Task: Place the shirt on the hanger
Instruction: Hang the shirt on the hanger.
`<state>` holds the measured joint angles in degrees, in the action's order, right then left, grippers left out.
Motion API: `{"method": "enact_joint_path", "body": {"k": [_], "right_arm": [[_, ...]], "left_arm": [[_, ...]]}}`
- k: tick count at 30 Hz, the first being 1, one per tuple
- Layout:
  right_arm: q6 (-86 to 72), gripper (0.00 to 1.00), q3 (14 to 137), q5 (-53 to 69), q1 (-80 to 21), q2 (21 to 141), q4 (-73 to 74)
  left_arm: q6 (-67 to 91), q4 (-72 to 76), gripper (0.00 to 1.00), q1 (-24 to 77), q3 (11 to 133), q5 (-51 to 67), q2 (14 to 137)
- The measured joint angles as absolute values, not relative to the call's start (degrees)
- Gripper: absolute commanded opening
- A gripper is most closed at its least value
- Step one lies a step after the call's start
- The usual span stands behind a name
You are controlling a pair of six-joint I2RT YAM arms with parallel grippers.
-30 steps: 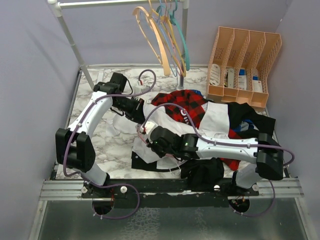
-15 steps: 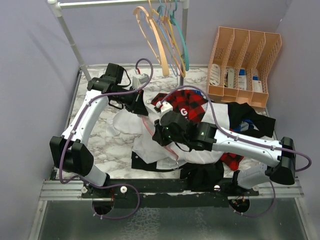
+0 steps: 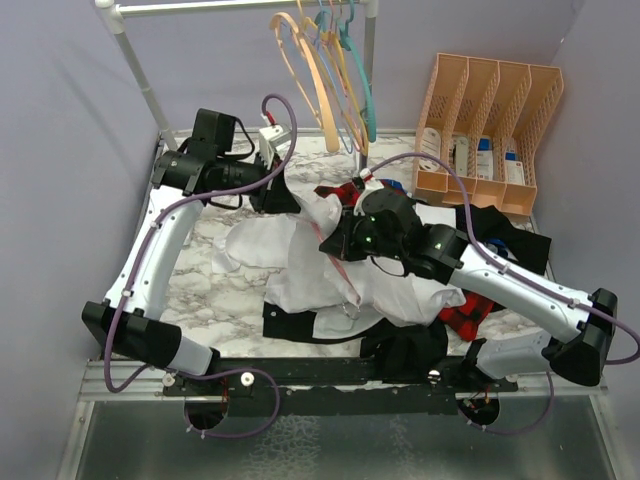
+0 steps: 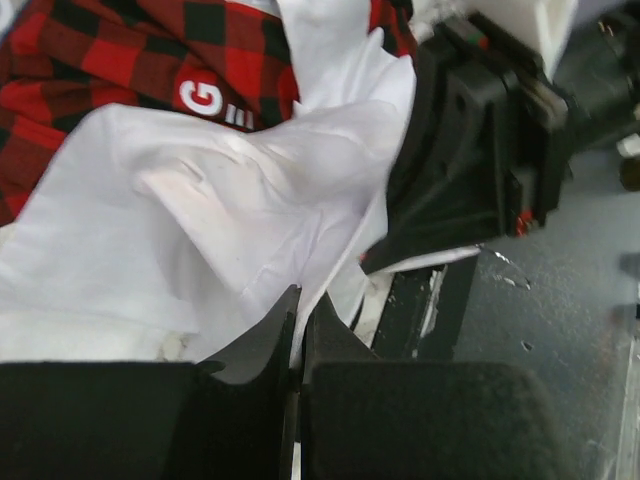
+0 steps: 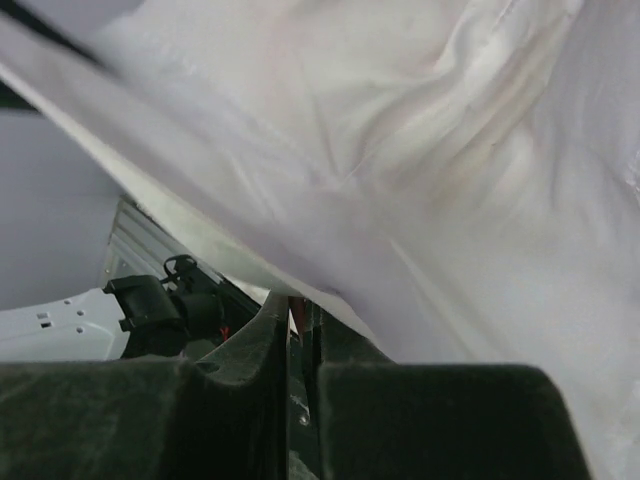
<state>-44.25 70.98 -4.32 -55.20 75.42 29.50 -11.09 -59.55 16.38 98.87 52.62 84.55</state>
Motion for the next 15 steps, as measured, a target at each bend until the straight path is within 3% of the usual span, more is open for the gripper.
{"method": "enact_joint_path", "body": {"k": [6, 13, 15], "right_arm": [[-46.59, 0.01, 69.45, -2.02, -52.40, 74.59, 28.73], [-46.52, 0.01, 69.25, 1.45, -52.82, 76.86, 31.33], [-46.30, 0.01, 68.79, 2.26, -52.84, 76.90, 31.81]], "left_arm": [[-18.04, -63.75, 0.00, 19.57, 89.21, 57.10, 79.68], [-25.32, -61.17, 0.00, 36.34, 76.86, 53.34, 76.95], [-26.76, -60.34, 0.11, 37.54, 75.29, 52.03, 75.48]]}}
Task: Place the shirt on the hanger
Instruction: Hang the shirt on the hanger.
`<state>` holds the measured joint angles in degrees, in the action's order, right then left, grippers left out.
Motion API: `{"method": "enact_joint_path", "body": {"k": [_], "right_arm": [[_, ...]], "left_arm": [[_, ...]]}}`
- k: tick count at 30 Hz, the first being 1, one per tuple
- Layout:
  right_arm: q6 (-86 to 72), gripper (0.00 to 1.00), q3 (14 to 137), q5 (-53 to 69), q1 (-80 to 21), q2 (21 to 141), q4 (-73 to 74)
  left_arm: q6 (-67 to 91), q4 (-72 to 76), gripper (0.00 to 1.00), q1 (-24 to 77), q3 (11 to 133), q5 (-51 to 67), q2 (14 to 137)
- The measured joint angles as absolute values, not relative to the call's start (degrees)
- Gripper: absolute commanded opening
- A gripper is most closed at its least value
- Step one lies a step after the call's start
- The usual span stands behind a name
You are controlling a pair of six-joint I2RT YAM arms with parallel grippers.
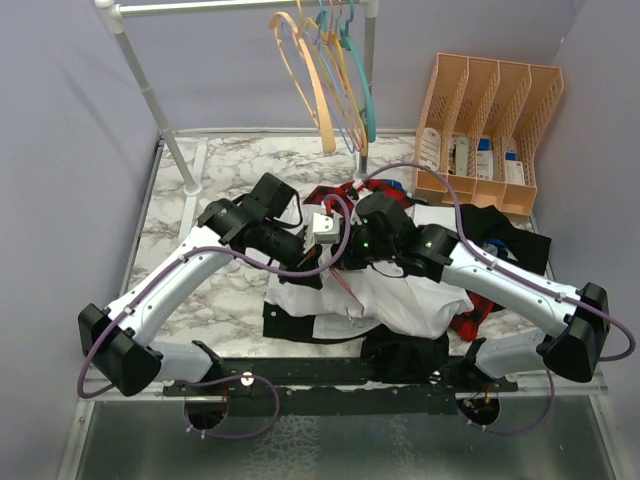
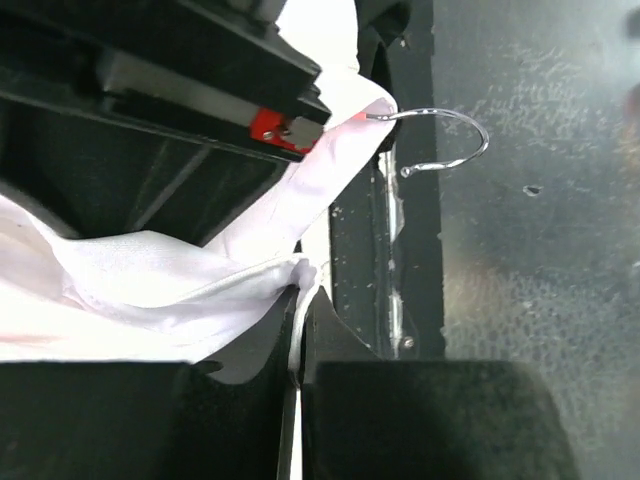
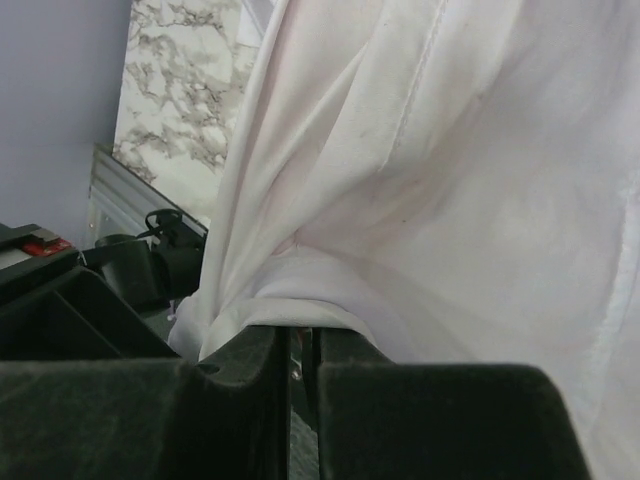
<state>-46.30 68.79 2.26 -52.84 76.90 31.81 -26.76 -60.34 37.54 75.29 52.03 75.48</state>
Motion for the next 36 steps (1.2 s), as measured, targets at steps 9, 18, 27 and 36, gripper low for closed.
{"method": "enact_joint_path", "body": {"k": [9, 18, 27, 36], "right_arm": [[-41.47, 0.01, 67.31, 2.94, -47.77, 76.82, 27.40], [-34.68, 0.01, 65.56, 16.12, -43.64, 76.58, 26.35], [-31.03, 0.01, 64.55, 27.49, -42.54, 76.62, 26.63], [-26.04, 0.01, 65.30, 33.61, -36.47, 76.73, 31.35]], "left_arm": [[-27.92, -61.63, 0.77, 40.27, 79.70, 39.46, 74.08], [-25.85, -51.09, 0.80, 37.12, 81.08, 11.16, 74.13], [-31.38, -41.60, 0.68, 30.63, 75.77, 8.97, 74.17], [-63.92, -54.98, 0.76, 16.12, 80.07, 41.21, 76.55]]}}
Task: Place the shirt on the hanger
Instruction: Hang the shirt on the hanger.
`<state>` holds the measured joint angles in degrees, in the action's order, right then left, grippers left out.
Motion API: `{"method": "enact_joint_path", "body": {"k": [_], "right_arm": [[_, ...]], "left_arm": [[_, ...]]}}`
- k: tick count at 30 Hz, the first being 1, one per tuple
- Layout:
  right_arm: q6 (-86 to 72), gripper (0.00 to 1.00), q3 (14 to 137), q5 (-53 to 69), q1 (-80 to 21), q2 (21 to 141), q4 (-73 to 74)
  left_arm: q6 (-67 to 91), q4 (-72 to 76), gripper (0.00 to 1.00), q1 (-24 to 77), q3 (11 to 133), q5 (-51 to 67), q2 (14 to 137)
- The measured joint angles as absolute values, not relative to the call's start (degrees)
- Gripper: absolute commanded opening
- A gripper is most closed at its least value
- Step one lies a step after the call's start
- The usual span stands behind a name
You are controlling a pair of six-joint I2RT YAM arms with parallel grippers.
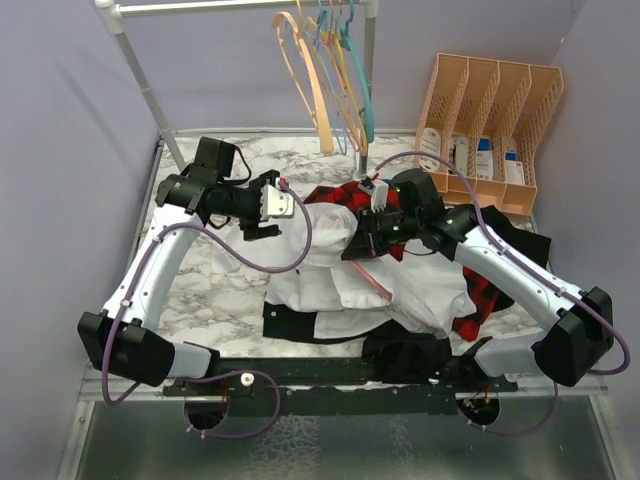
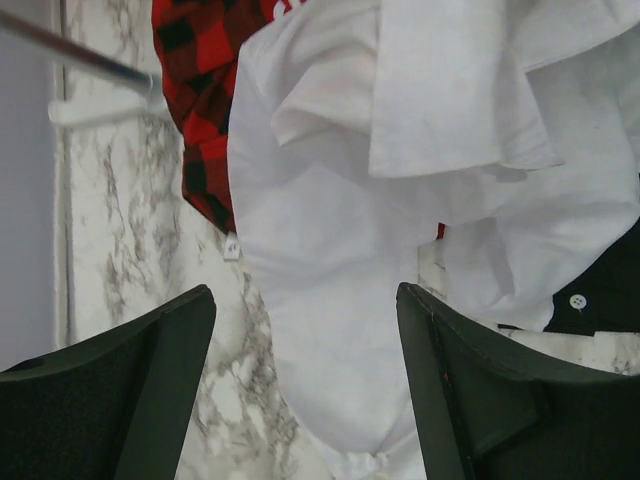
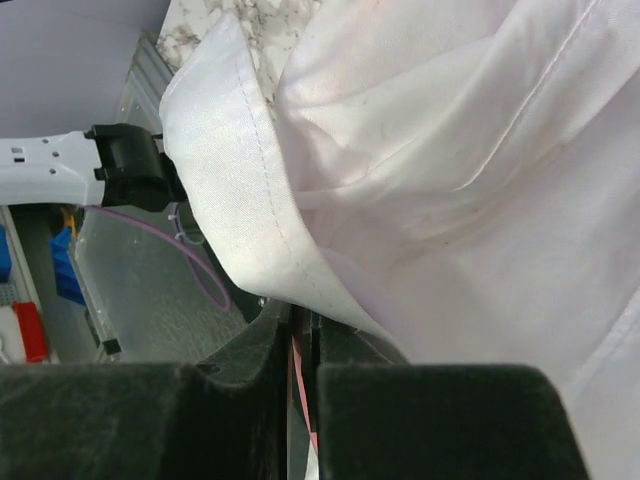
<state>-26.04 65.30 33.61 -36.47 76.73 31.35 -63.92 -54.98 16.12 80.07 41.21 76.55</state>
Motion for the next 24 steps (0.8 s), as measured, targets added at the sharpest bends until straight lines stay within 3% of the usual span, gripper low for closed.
{"method": "enact_joint_path", "body": {"k": [9, 24], "right_arm": [[-22.35, 0.01, 66.92, 44.64, -34.37, 77.47, 34.17], [-17.67, 0.01, 72.93, 58.85, -34.37, 82.43, 39.55]], "left_arm": [[-89.45, -68.47, 0.76, 17.17, 84.09, 57.52, 81.06], [-100.20, -78.48, 0.74, 22.79, 84.20, 59.83, 84.49]]}}
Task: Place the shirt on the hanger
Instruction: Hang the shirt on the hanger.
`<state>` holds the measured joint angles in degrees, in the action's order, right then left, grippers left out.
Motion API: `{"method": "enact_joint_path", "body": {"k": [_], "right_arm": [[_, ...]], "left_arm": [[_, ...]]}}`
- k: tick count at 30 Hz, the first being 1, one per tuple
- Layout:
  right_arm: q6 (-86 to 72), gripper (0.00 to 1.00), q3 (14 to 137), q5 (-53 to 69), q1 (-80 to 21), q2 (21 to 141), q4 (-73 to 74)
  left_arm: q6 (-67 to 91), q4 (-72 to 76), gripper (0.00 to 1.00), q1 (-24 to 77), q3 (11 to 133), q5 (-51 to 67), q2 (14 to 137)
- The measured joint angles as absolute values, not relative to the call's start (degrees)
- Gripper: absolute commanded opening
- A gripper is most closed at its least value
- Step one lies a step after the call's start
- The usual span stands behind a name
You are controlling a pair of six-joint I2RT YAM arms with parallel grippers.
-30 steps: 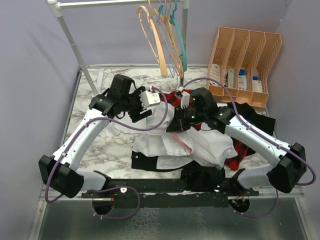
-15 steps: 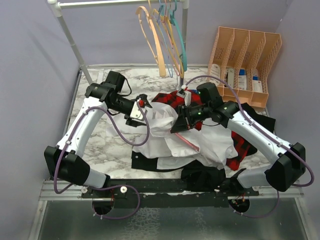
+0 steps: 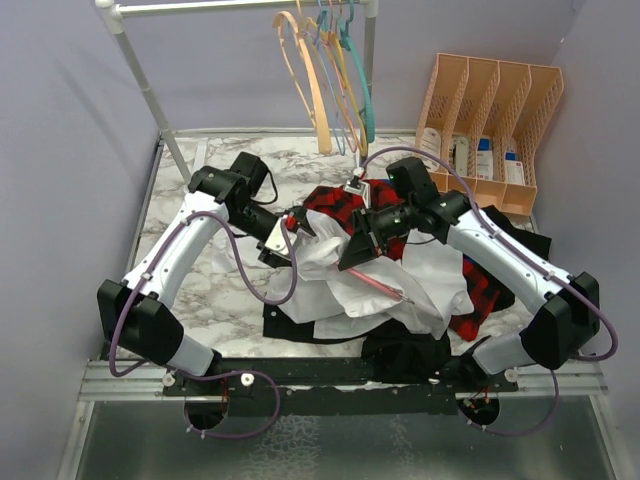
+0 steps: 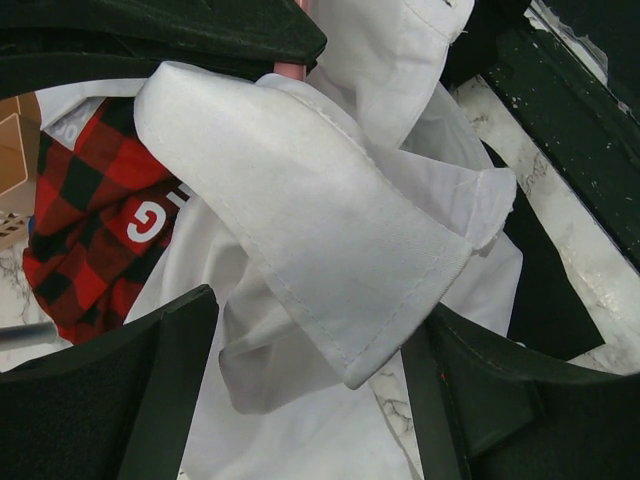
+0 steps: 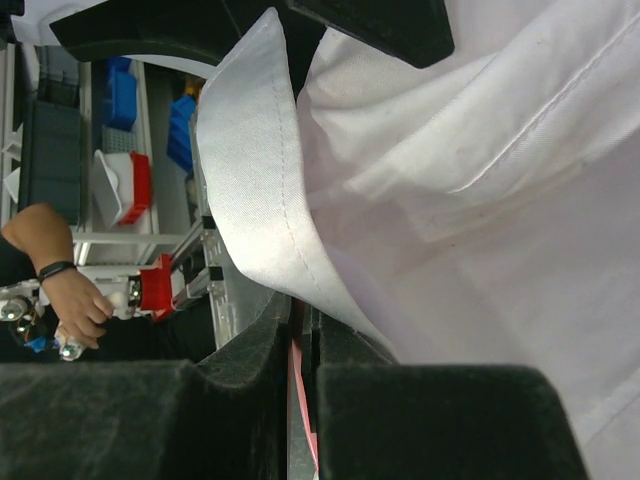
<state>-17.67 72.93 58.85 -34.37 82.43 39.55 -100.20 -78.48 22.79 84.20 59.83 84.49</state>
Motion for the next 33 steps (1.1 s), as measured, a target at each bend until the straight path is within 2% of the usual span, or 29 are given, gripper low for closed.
{"method": "enact_joint_path", "body": {"k": [5, 9, 11, 14, 15, 19, 22, 23, 24, 25, 26, 28, 30, 31, 32, 33], "right_arm": [[-17.63, 0.01, 73.06, 61.01, -34.37, 82.98, 39.57], [-17.30, 0.01, 73.06, 61.45, -34.39, 83.11, 39.57], [-16.97, 0.01, 73.25, 61.43, -34.39, 83.42, 39.90], [-16.29, 0.01, 75.11, 61.41, -34.44, 84.79, 40.82], [-16.03, 0.01, 76.05, 61.39, -34.44, 85.38, 41.19], [-14.96, 0.01, 78.11, 61.30, -34.44, 86.28, 42.89], [-14.48, 0.01, 78.32, 60.95, -34.44, 86.30, 43.64], [-14.46, 0.01, 78.32, 60.84, -34.44, 86.30, 43.75], [-14.48, 0.02, 78.32, 60.71, -34.44, 86.30, 43.75], [-14.50, 0.07, 78.32, 60.62, -34.44, 86.30, 43.72], [-14.52, 0.18, 78.32, 60.55, -34.44, 86.30, 43.72], [-14.59, 0.45, 78.32, 60.47, -34.39, 86.30, 43.88], [-14.31, 0.62, 78.70, 60.23, -34.46, 86.30, 43.57], [-13.93, 0.75, 79.26, 59.51, -34.46, 86.21, 44.07], [-13.50, 0.81, 80.07, 58.74, -34.46, 86.17, 44.56], [-13.04, 0.82, 81.32, 57.04, -34.54, 85.97, 45.43]], "left_arm": [[-99.11, -76.49, 0.73, 23.22, 84.20, 59.83, 85.27], [-97.21, -75.29, 0.68, 24.05, 84.84, 59.77, 86.50], [-95.37, -74.91, 0.60, 25.43, 86.32, 59.64, 87.74], [-92.71, -74.22, 0.40, 28.18, 87.79, 59.44, 88.90], [-92.07, -74.00, 0.36, 28.97, 87.85, 59.31, 89.06], [-89.03, -73.21, 0.33, 32.21, 87.85, 58.08, 89.78], [-86.80, -72.60, 0.27, 33.28, 87.85, 57.32, 90.28], [-86.28, -72.47, 0.24, 33.43, 87.85, 57.10, 90.35], [-85.89, -72.38, 0.16, 33.52, 87.85, 56.99, 90.35], [-85.38, -72.38, 0.05, 33.58, 87.85, 56.93, 90.35], [-84.93, -72.36, 0.00, 33.69, 87.85, 56.90, 90.35], [-84.40, -72.66, 0.00, 33.95, 87.66, 56.49, 90.35], [-83.99, -72.44, 0.00, 34.41, 87.64, 56.07, 90.48], [-83.72, -72.40, 0.00, 34.68, 87.64, 55.86, 90.56], [-83.55, -72.36, 0.00, 34.83, 87.64, 55.57, 90.59], [-83.31, -72.25, 0.00, 34.89, 87.64, 55.22, 90.56]]}}
